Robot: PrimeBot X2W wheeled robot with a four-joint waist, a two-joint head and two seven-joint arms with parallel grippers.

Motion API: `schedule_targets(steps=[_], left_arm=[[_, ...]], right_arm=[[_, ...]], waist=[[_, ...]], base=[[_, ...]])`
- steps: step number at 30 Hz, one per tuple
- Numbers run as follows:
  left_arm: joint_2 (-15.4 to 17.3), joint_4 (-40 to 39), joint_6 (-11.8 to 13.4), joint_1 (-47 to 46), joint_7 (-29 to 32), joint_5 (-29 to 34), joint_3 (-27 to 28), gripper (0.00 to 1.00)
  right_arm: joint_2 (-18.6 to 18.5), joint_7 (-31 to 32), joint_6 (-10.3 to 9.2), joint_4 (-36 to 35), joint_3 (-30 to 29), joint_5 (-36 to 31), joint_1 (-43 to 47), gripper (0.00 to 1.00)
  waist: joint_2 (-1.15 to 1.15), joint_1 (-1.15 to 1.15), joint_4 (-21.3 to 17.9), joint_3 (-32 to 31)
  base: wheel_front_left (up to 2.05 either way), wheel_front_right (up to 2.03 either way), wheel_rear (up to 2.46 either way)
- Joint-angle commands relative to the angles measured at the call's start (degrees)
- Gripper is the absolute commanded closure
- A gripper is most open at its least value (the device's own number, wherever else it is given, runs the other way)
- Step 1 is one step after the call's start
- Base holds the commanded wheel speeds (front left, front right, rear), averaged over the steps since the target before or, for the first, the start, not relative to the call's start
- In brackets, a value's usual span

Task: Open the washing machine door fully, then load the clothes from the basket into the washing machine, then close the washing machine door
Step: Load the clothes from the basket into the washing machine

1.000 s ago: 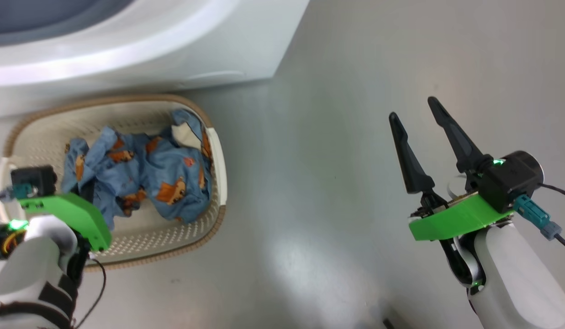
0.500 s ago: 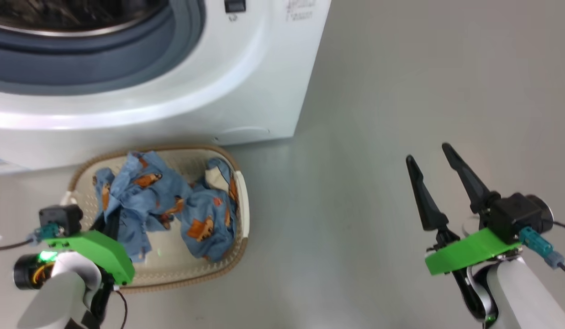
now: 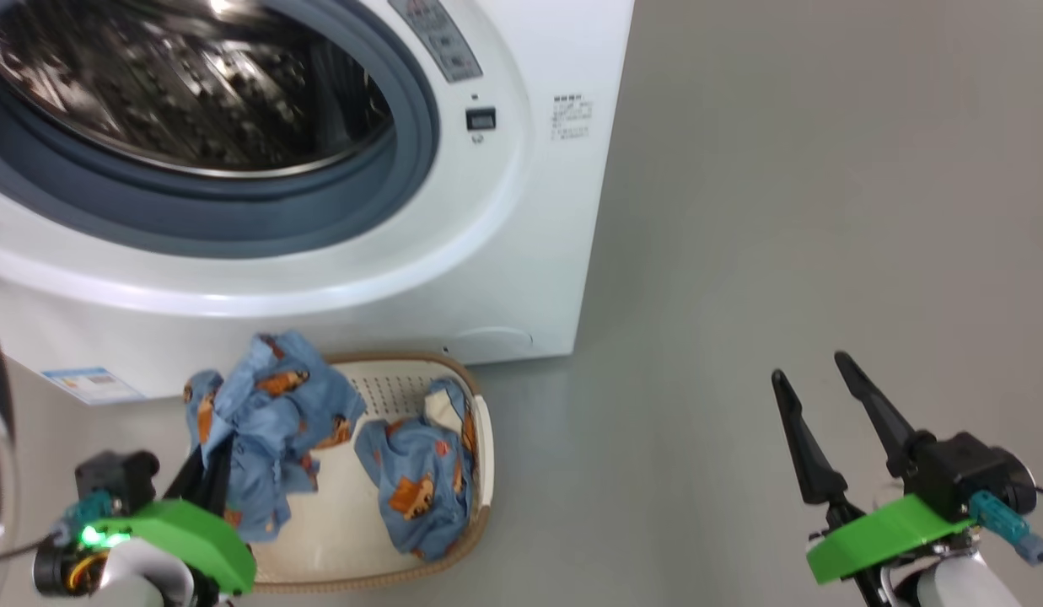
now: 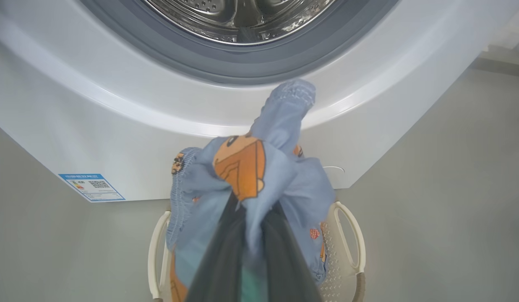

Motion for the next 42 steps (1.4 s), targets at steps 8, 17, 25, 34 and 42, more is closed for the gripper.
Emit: schedule_targets(steps=[8,17,25,34,42], left_arm=[[2.04,-12.42,2.47,9.02,-0.78,2.77,5.87,1.0],[1.38,-21.76,4.28,14.67,-0.78,2.65,8.67,1.0],[1.86,-22.61,4.59,8.82,-0.32,1.37,10.02,1.0],[4.42,-21.39,4.85,-4.66,0.65,2.05,10.89,1.0],[6.34,-13.27,5.34,-20.25,2.4,3.47,10.55,1.0]], right_arm=[[-0.82,-0.46,0.25,-2.33,-0.42,-0.06,4.47,0.0],[-0.64,-0.46,0.25,-3.43,-1.41,-0.31,5.6,0.0],[0.24,-0.46,0.25,-3.58,-0.96,-0.41,2.98,0.0],[1.32,-0.46,0.25,-3.41,-0.15,-0.46,-0.73,0.0],[2.27,-0.46,0.25,-3.53,0.88,-0.54,-4.67,0.0]], waist=[[0.0,0.0,2.27,-7.36],[0.0,0.0,2.76,-6.21],[0.0,0.0,2.02,-0.88],[0.0,0.0,0.82,5.76],[0.0,0.0,-0.97,11.73]], base=[[0.0,0.0,0.0],[0.0,0.0,0.0],[0.0,0.0,0.0],[0.0,0.0,0.0],[0.0,0.0,0.0]])
